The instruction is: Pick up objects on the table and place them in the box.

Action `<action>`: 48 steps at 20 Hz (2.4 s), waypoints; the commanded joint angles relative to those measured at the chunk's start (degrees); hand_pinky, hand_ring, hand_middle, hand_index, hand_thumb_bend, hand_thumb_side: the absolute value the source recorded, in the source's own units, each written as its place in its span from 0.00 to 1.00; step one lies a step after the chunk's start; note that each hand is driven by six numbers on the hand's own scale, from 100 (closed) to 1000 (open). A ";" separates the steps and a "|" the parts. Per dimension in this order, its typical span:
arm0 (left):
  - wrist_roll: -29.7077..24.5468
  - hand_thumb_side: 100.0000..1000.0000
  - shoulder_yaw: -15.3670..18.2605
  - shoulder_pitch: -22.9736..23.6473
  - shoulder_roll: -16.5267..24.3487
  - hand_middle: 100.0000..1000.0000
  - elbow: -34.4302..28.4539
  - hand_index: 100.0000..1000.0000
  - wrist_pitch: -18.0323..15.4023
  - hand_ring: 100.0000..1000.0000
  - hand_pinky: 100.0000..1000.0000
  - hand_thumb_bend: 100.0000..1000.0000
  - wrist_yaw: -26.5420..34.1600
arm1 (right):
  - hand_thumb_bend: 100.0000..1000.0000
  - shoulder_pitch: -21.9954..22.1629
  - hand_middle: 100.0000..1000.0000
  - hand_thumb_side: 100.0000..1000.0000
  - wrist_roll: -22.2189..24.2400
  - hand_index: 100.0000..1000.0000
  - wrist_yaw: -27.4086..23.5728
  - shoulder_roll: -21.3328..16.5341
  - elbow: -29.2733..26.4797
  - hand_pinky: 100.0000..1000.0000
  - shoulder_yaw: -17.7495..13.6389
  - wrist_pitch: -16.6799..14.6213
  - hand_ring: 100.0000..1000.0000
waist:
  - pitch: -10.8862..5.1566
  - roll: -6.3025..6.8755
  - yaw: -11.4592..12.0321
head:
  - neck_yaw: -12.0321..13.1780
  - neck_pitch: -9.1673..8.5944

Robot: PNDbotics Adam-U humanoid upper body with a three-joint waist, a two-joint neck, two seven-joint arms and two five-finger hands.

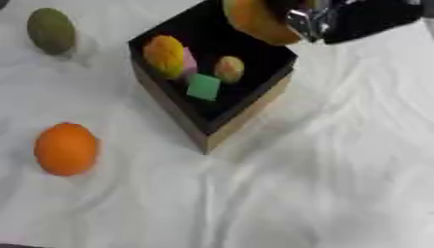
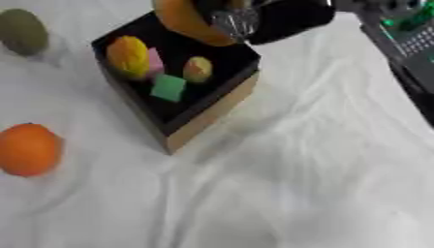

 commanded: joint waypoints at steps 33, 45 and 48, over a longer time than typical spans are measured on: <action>-0.18 0.41 0.12 -1.25 1.81 0.71 -0.85 0.78 -0.08 0.73 0.85 0.00 0.17 | 0.11 -2.47 0.79 0.00 3.12 0.83 18.07 6.17 16.37 0.88 -0.60 -10.77 0.94 | -1.09 -0.47 0.71 | -0.16 -0.90; -0.28 0.05 -0.57 -0.33 19.66 0.72 -0.85 0.81 1.16 0.74 0.81 0.00 -15.82 | 0.00 16.97 0.75 0.08 -17.15 0.78 -8.45 -12.68 -12.73 0.87 -15.38 1.40 0.90 | -2.44 1.34 -1.48 | 2.63 0.92; -2.86 0.05 -1.88 -0.14 26.23 0.72 -0.85 0.84 3.07 0.75 0.80 0.09 -22.13 | 0.00 21.84 0.74 0.07 -22.96 0.77 -10.58 -15.31 -12.91 0.86 -18.85 -1.79 0.89 | -2.50 2.00 -2.11 | 3.02 1.22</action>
